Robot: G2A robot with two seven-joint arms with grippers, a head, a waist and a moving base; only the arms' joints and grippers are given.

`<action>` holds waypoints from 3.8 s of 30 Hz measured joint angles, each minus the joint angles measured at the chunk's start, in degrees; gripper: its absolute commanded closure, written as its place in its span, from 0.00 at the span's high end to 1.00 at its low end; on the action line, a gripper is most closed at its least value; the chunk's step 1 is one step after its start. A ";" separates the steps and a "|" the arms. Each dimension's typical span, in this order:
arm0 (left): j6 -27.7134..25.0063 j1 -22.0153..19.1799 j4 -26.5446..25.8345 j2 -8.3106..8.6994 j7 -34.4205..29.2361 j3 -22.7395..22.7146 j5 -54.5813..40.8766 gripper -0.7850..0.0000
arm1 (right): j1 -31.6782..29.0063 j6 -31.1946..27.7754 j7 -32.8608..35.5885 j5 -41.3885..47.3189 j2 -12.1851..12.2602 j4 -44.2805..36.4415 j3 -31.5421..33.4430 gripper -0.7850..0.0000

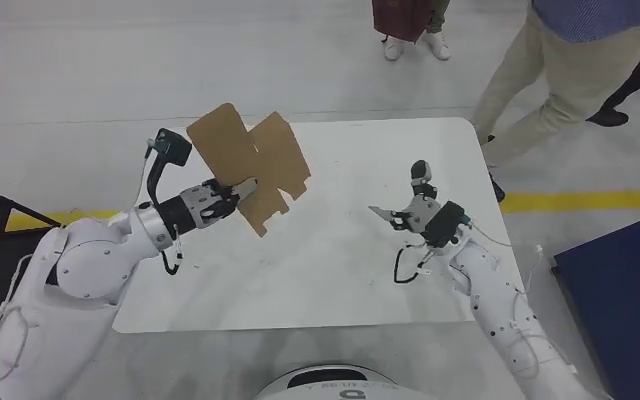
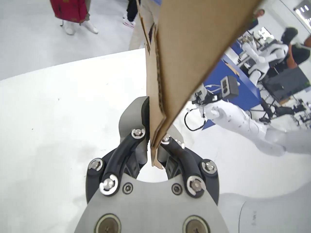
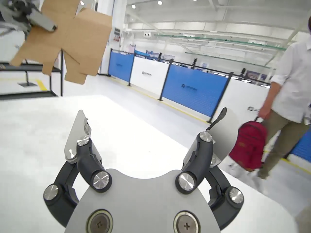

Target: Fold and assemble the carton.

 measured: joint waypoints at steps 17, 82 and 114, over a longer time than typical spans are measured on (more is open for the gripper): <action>-10.03 -5.61 3.57 0.68 -16.66 4.48 -7.28 0.00 | 11.65 -29.30 9.24 21.67 -2.76 12.57 -12.41 0.56; -7.14 -9.34 9.36 1.96 -15.46 2.20 -4.56 1.00 | 31.02 -29.21 0.28 38.64 4.25 13.48 -48.10 0.00; -7.14 -9.35 9.37 1.96 -15.46 2.25 -4.56 1.00 | 28.57 -29.21 3.33 54.46 7.87 7.44 -49.06 0.00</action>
